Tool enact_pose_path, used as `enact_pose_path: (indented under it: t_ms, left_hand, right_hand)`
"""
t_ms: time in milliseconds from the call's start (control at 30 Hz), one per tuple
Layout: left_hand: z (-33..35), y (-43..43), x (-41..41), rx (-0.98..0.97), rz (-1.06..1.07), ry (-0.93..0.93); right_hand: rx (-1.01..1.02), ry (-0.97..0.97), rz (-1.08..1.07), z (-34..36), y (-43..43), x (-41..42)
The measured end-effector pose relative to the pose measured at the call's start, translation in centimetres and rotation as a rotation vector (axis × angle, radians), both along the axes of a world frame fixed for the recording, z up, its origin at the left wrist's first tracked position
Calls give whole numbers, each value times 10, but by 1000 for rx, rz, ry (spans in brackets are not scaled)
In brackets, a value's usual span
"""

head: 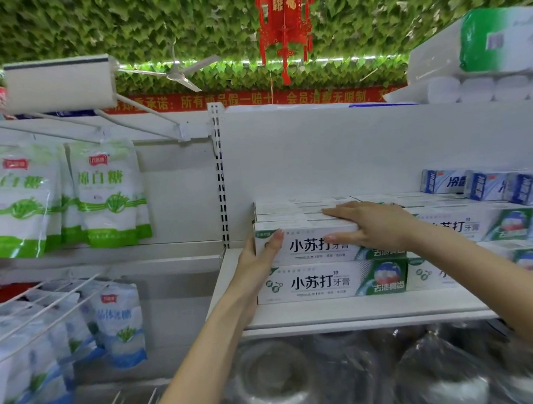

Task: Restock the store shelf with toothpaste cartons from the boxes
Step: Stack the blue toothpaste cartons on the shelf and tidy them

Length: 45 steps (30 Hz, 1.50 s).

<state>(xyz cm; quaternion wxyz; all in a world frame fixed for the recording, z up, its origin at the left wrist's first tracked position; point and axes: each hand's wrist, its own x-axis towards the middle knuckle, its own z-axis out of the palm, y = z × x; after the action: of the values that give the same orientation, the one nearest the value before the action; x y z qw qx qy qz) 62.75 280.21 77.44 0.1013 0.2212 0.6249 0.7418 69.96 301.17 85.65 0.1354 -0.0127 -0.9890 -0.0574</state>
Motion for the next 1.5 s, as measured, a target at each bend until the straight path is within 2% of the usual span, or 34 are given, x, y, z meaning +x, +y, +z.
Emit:
enact_pose_path:
  t_ms: [67, 167, 467, 533, 767, 1100, 1200, 1300, 1500]
  left_hand:
    - [0, 3, 4, 2, 43, -4]
    - [3, 8, 11, 11, 104, 1]
    - [5, 20, 22, 87, 163, -46]
    - [5, 22, 22, 120, 157, -71]
    - [2, 25, 23, 143, 118, -75]
    - [-2, 30, 19, 103, 176, -14]
    - [1, 25, 11, 73, 172, -81]
    - [9, 21, 1, 232, 123, -258]
    - [10, 29, -11, 104, 67, -207]
  right_hand:
    - [42, 85, -35, -4, 1, 3]
    - [117, 352, -52, -18, 2, 7]
    - [61, 987, 13, -77, 12, -11]
    - [41, 1073, 11, -85, 11, -16]
    - [45, 1111, 14, -87, 12, -19]
    - [58, 1184, -10, -87, 9, -21]
    - [56, 1178, -6, -86, 9, -21]
    - [49, 1172, -1, -87, 10, -22]
    - [61, 1177, -9, -88, 10, -23]
